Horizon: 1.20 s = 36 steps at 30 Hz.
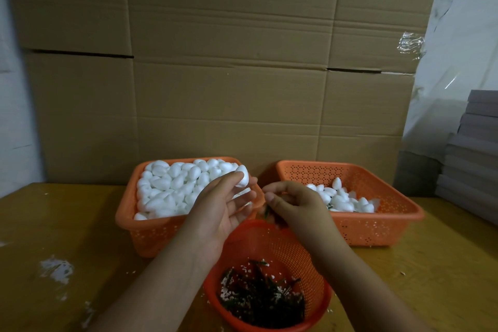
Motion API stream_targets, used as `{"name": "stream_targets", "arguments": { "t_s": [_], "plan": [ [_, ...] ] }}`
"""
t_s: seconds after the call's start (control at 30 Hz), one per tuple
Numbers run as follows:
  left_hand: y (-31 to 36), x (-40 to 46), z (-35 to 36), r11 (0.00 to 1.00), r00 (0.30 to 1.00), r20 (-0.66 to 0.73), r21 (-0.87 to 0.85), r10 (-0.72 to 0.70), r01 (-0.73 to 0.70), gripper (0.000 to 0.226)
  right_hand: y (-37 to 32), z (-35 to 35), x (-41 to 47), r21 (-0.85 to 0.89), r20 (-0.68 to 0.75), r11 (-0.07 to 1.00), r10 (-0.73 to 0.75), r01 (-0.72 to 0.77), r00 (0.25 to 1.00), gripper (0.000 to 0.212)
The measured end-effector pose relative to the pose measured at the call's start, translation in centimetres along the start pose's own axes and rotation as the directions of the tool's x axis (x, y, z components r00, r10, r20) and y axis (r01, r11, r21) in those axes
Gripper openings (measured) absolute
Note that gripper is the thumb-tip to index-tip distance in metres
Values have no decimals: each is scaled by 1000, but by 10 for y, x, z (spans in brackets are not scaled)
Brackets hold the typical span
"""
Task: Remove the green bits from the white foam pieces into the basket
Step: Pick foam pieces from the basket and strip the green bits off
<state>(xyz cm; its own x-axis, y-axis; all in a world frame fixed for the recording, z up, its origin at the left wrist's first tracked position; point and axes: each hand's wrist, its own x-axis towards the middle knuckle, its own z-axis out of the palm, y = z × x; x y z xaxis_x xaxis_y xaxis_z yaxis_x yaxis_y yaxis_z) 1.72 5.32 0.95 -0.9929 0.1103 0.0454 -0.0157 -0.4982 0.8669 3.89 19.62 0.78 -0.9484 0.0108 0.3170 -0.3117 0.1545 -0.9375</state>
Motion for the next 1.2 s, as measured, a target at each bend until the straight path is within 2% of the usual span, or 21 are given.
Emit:
{"name": "stream_targets", "arguments": {
  "t_s": [0.17,0.37,0.53,0.87,1.03,1.2],
  "plan": [
    [-3,-2,0,998,999,37,55,-40,38,15,-5,-3,0,215,-110,976,-1,24,994,15],
    [-2,-6,4,998,991,122,-43,-48,54,32,-2,-6,0,144,-247,982,-87,125,965,16],
    [-2,-6,4,992,988,145,-105,-48,64,40,-1,-5,-1,125,-248,980,-120,155,961,16],
    [-3,-5,3,997,978,204,-55,-40,52,34,4,-2,-1,13,-307,974,-210,224,928,15],
    [-4,-4,3,1000,981,193,-23,5,-1,19,5,-3,0,5,-338,979,-189,203,922,14],
    [-3,-1,1,999,985,164,-18,47,-45,27,6,-2,3,71,-242,991,-89,109,966,10]
  ]
}}
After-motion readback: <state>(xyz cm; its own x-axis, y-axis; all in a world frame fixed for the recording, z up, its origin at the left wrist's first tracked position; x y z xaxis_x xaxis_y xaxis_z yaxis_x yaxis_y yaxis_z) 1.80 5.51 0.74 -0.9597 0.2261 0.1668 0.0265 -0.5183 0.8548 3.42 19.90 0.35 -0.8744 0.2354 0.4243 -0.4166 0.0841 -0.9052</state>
